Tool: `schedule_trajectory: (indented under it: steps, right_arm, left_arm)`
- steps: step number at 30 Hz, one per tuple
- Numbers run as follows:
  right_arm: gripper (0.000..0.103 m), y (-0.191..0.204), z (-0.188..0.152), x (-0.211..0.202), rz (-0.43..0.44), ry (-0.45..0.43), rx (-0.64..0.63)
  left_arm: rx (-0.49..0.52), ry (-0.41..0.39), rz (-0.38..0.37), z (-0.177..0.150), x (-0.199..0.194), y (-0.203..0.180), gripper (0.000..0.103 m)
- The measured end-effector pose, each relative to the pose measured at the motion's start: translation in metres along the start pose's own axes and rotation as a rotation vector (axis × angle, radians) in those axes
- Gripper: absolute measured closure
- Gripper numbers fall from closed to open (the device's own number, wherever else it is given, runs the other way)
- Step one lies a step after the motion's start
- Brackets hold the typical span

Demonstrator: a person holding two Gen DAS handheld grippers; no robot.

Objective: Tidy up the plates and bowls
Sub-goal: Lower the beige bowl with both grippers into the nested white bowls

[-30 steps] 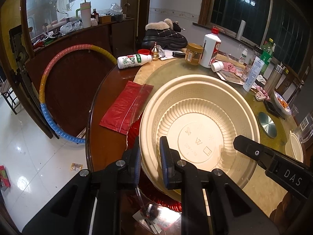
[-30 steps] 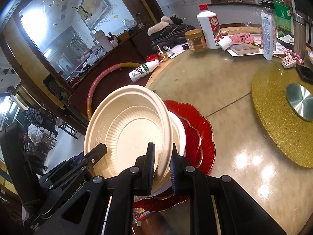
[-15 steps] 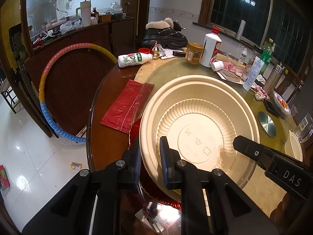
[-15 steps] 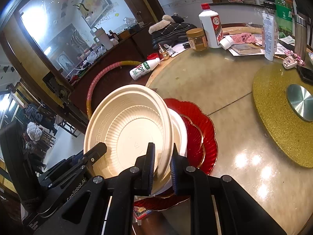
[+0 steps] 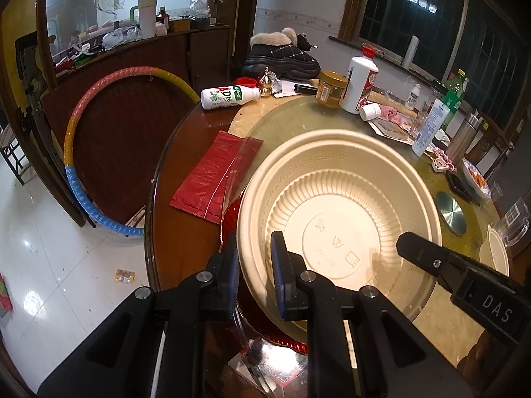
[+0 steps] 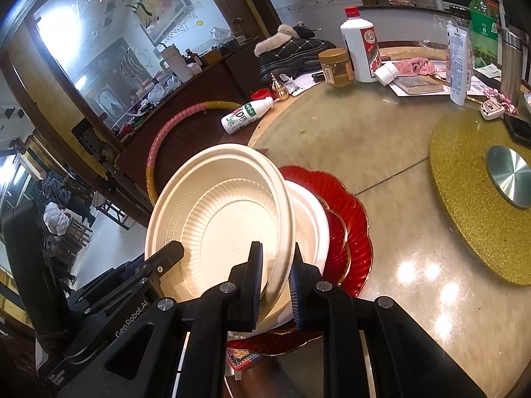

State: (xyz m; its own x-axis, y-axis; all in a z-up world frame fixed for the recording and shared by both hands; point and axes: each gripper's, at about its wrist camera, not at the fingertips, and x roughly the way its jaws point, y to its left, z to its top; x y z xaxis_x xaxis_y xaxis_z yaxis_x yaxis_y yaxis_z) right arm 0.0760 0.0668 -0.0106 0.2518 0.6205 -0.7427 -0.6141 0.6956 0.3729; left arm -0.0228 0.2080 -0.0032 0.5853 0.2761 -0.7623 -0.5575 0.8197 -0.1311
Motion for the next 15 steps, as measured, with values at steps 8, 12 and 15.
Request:
schedule_trajectory:
  steps: [8, 12, 15]
  right_arm:
    - [0.073, 0.0018, 0.0002, 0.0018, -0.002, 0.006, -0.002]
    - [0.073, 0.0024, 0.0009, 0.0012, -0.008, 0.005, -0.002]
    - [0.073, 0.0035, 0.0020, 0.0010, -0.010, 0.005, -0.005]
  left_arm:
    - [-0.002, 0.008, -0.001, 0.0019, 0.0016, 0.0017, 0.078]
    - [-0.005, -0.010, -0.004, 0.0028, -0.0004, 0.0023, 0.076]
    - [-0.013, -0.006, -0.009, 0.0036, 0.0002, 0.0039, 0.076]
